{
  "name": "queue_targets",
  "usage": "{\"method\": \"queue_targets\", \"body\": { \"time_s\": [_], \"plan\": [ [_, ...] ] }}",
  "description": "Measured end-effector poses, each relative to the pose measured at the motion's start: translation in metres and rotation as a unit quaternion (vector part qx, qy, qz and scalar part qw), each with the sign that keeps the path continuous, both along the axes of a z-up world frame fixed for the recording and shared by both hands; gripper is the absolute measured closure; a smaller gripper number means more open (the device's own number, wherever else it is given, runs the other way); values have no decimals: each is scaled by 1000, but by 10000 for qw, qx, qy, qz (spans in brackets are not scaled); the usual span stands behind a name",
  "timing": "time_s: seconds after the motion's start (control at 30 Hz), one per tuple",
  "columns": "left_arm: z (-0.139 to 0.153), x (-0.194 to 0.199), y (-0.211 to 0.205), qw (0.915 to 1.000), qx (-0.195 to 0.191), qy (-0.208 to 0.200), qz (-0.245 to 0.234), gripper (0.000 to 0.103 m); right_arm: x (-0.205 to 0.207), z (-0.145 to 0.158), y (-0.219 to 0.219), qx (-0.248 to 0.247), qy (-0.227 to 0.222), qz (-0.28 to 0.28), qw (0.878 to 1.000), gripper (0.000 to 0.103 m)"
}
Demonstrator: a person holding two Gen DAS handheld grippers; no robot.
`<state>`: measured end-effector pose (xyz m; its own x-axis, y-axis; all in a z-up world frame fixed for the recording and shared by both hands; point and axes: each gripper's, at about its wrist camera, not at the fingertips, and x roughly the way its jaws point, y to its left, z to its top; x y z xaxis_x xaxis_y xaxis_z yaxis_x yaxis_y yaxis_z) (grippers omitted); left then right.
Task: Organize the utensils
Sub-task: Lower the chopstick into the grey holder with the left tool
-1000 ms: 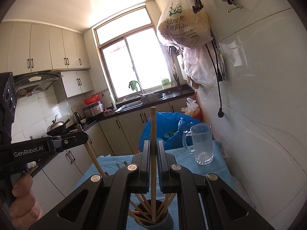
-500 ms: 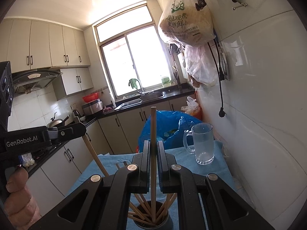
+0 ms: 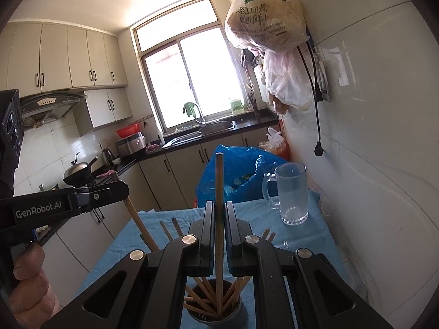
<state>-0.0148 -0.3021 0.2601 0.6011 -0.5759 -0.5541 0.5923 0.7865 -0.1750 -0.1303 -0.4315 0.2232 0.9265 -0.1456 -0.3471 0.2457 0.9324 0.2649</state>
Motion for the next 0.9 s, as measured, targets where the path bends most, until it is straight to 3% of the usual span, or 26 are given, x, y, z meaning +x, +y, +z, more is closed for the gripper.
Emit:
{"method": "queue_targets", "body": {
  "time_s": [0.9],
  "plan": [
    [-44,6,-2,9987,364,359,57,96,9,-41,14,-99,515,159,9985,96]
  ]
}}
